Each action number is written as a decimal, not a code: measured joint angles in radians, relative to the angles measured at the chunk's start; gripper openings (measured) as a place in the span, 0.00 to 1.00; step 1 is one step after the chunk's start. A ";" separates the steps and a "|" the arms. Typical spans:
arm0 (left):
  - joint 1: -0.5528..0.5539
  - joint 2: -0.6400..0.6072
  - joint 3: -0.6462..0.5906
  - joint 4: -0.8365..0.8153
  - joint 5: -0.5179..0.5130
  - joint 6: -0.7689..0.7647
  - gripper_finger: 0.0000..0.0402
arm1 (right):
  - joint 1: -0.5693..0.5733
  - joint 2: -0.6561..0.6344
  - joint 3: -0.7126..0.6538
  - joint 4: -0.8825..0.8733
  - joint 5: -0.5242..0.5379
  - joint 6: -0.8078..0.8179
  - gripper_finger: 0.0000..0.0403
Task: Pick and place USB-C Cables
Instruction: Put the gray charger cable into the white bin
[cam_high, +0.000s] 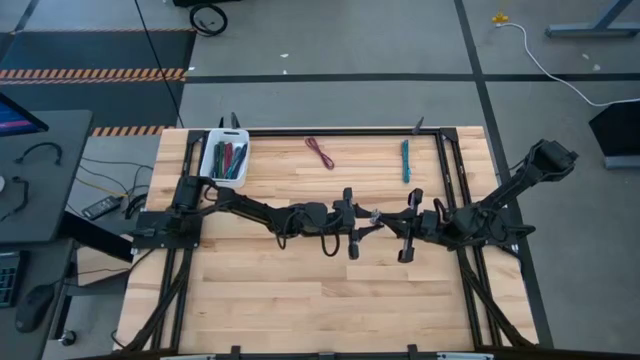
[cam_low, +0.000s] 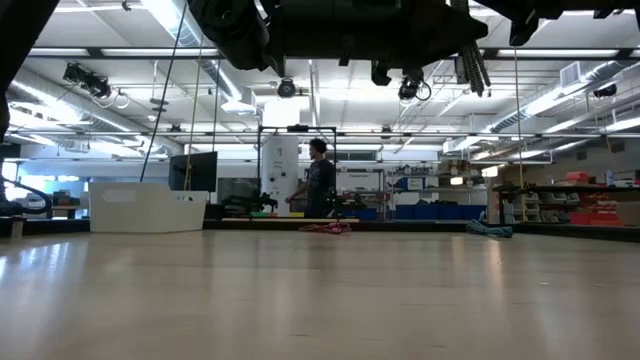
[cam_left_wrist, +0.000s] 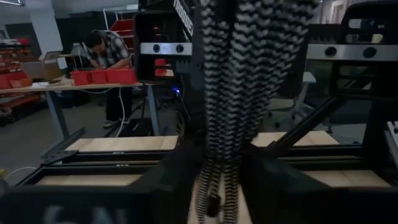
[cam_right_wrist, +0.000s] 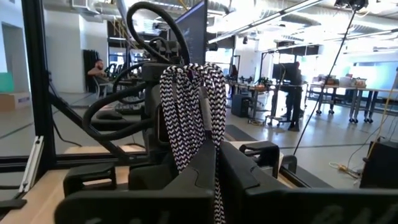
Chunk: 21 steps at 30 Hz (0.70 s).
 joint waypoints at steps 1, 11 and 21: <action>-0.001 0.000 0.000 -0.001 0.000 0.001 0.24 | 0.000 0.002 0.000 0.000 0.001 0.000 0.02; -0.125 -0.068 0.000 -0.182 -0.518 0.155 0.07 | 0.050 -0.047 0.000 -0.118 0.095 0.000 0.19; -0.089 -0.352 0.000 -0.770 -0.906 -0.009 0.07 | -0.048 -0.009 -0.076 -0.302 0.016 0.141 0.32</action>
